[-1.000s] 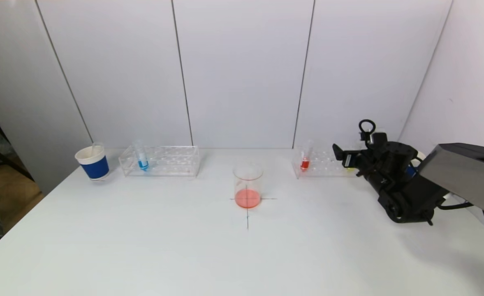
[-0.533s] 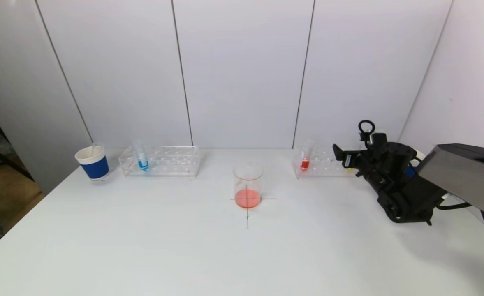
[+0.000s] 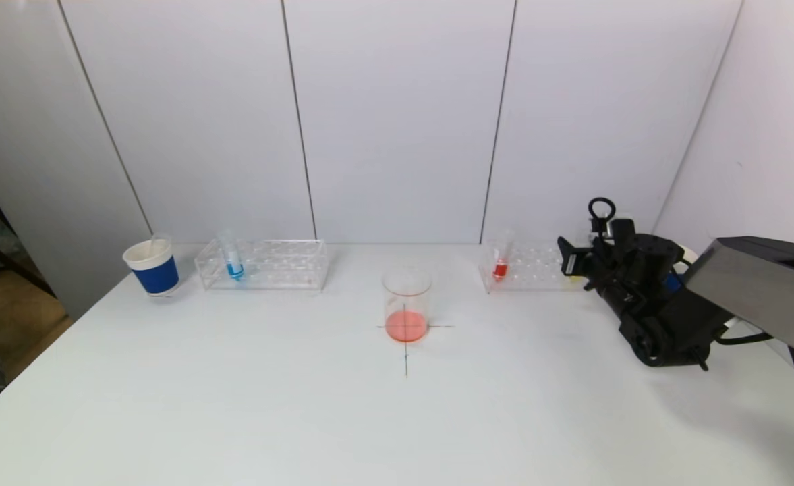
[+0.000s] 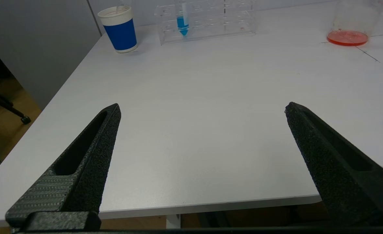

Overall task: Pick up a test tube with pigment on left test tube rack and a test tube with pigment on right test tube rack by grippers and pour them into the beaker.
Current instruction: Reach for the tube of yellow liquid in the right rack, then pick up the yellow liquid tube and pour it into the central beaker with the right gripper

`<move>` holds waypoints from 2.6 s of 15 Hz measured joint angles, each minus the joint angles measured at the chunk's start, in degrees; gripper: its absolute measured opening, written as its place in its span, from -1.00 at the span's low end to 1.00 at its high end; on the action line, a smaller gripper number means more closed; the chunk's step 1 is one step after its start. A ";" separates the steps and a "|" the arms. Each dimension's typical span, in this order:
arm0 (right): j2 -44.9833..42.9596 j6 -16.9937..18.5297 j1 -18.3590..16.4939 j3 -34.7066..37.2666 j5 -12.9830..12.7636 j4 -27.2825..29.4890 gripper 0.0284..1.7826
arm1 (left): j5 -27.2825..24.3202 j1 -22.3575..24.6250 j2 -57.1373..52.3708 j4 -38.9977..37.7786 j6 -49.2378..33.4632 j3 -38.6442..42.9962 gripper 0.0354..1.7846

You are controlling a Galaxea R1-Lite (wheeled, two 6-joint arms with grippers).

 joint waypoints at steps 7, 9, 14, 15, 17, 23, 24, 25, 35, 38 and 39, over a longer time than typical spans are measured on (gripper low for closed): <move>0.00 -0.10 -0.06 0.20 -0.28 -0.11 -0.43 | 0.02 0.00 0.00 0.00 0.00 0.00 0.98; -0.01 -0.10 -0.09 0.22 -0.28 -0.11 -0.43 | 0.00 0.00 0.00 0.00 0.02 0.00 0.98; -0.67 -0.35 -0.13 0.33 -0.28 0.09 -0.43 | -0.01 0.00 0.00 0.00 0.00 0.00 0.98; -1.05 -0.62 -0.17 0.39 -0.26 0.13 -0.43 | 0.02 0.00 0.00 0.00 0.00 0.00 0.98; -1.99 -1.05 -0.33 0.72 -0.26 0.63 -0.43 | 0.00 0.00 0.00 0.00 0.02 0.00 0.98; -8.33 -1.87 -0.46 0.90 -0.28 6.47 -0.43 | 0.00 0.00 0.00 -0.01 0.02 0.00 0.98; -10.05 -2.04 -0.52 0.71 -0.33 8.37 -0.43 | 0.00 0.00 0.00 -0.01 0.00 0.00 0.98; -12.06 -2.23 -0.52 0.49 -0.28 10.50 -0.43 | 0.00 0.02 0.00 -0.01 0.02 0.00 0.98; -31.05 -2.41 1.00 -10.09 -0.11 39.22 -0.43 | 0.00 0.00 0.00 -0.01 0.02 0.00 0.98; -34.21 -2.41 1.82 -17.77 -0.13 52.76 -0.43 | 0.02 0.02 0.00 0.00 0.00 0.00 0.98; -34.74 -2.50 2.32 -20.50 -0.04 57.14 -0.43 | -0.01 0.02 0.00 0.02 0.00 0.00 0.98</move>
